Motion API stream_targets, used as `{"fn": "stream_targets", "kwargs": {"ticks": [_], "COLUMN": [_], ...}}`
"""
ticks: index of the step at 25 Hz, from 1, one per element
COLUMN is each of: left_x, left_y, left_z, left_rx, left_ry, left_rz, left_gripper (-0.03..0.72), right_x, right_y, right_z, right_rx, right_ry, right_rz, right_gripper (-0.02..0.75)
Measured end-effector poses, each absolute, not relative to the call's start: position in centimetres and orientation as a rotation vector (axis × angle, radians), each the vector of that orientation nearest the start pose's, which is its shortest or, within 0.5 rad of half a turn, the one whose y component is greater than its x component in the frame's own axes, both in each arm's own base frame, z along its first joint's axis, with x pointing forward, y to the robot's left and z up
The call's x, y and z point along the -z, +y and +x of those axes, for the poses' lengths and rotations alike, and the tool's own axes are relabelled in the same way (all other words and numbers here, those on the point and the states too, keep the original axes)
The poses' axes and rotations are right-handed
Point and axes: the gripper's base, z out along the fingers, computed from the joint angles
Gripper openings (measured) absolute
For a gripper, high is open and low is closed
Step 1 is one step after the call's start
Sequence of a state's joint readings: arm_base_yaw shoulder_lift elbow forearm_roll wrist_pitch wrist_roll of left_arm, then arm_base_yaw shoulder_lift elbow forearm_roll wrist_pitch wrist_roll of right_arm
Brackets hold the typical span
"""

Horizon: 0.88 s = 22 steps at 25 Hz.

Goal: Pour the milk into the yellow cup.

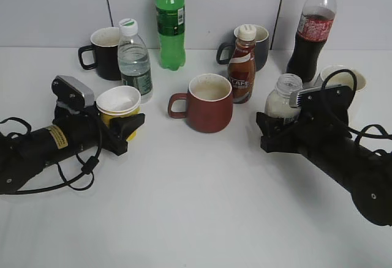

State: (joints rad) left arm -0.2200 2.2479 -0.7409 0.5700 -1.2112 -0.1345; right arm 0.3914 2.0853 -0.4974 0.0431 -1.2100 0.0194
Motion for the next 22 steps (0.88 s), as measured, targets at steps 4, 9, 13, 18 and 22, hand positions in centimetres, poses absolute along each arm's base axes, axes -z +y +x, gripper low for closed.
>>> {"fn": "stream_targets", "kwargs": {"ticks": [4, 9, 13, 18, 22], "left_x": [-5.3, -5.3, -5.3, -5.3, -5.8], "left_y": [-12.0, -12.2, -12.2, -12.2, -12.2], "left_z": [32.4, 32.2, 32.1, 32.1, 31.9], "left_rx": [0.582, 0.600, 0.603, 0.604, 0.601], "left_ry": [1.723, 1.716, 1.714, 1.714, 1.709], "left_rz": [0.650, 0.683, 0.687, 0.689, 0.695], "left_gripper": [0.414, 0.411, 0.410, 0.409, 0.408], "right_x": [-7.2, -7.4, -7.5, -7.5, -7.5], "right_y": [11.1, 11.4, 11.8, 11.7, 11.7], "right_z": [27.9, 28.7, 29.7, 30.1, 30.1], "right_rx": [-0.254, -0.255, -0.243, -0.225, -0.216], "right_ry": [1.851, 1.840, 1.866, 1.870, 1.870], "right_rz": [-0.302, -0.300, -0.303, -0.285, -0.288], "right_gripper": [0.570, 0.522, 0.508, 0.490, 0.490]}}
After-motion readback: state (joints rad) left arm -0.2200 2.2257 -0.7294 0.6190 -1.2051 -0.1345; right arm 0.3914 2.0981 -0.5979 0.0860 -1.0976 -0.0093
